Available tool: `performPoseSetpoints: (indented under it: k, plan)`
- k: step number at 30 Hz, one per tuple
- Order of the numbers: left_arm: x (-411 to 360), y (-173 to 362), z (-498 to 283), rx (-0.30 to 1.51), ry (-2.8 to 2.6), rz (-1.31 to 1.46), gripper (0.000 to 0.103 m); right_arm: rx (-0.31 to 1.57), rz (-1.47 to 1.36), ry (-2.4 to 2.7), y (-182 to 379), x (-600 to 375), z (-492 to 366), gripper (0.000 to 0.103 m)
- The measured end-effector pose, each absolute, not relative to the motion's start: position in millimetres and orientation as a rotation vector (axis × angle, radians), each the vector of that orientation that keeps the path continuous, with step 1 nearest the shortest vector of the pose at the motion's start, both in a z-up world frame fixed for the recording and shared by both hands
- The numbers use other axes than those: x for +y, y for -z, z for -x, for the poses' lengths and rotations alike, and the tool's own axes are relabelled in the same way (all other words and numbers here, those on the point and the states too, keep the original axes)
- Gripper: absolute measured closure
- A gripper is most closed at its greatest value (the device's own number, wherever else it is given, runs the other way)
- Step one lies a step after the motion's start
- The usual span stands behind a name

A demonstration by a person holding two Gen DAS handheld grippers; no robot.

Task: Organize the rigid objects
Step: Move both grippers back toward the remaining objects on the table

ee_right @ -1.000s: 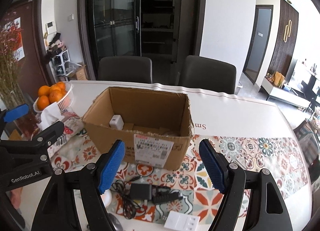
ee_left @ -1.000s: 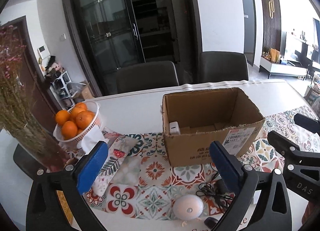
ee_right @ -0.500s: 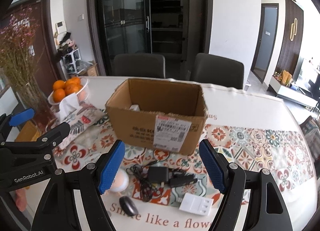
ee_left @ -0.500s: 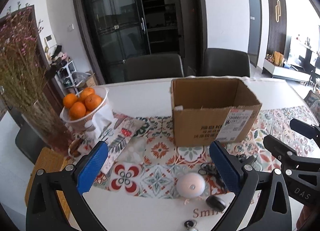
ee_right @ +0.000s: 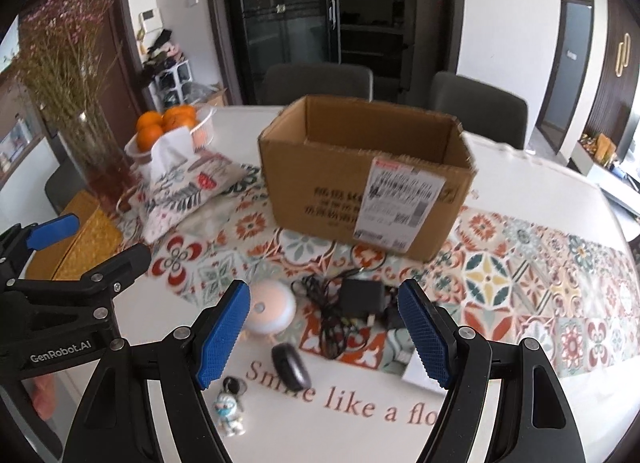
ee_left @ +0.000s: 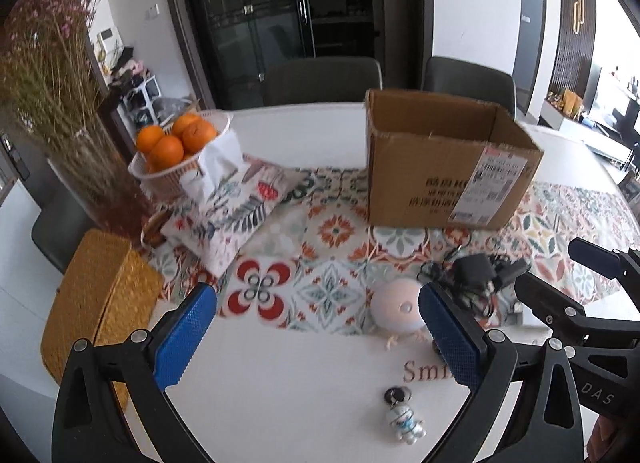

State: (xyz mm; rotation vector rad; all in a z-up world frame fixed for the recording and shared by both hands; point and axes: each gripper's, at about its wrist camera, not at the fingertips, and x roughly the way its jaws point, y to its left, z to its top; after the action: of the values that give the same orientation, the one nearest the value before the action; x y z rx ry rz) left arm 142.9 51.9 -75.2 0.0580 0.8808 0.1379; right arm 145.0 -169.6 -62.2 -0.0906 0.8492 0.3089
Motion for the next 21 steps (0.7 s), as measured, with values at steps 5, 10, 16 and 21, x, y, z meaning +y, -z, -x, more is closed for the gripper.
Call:
performPoseSetpoints:
  k: [5,10,16,21]
  plan:
    - [58,98,-134,0.943,-0.148,-0.065,0.0,0.907,0.126,-0.332,84,-160,-140,0.027]
    - [63,121,-126,1.015,-0.146,-0.052,0.0,0.956,0.153,-0.363,103,-153,-135,0.027]
    - [68,142,-120,1.087,-0.15,-0.022,0.0,1.005,0.161,-0.406,124,-146,-133,0.027]
    - [70,163,-120,1.148,-0.155,0.001,0.0,1.062,0.159,-0.44,146,-141,-139,0.031]
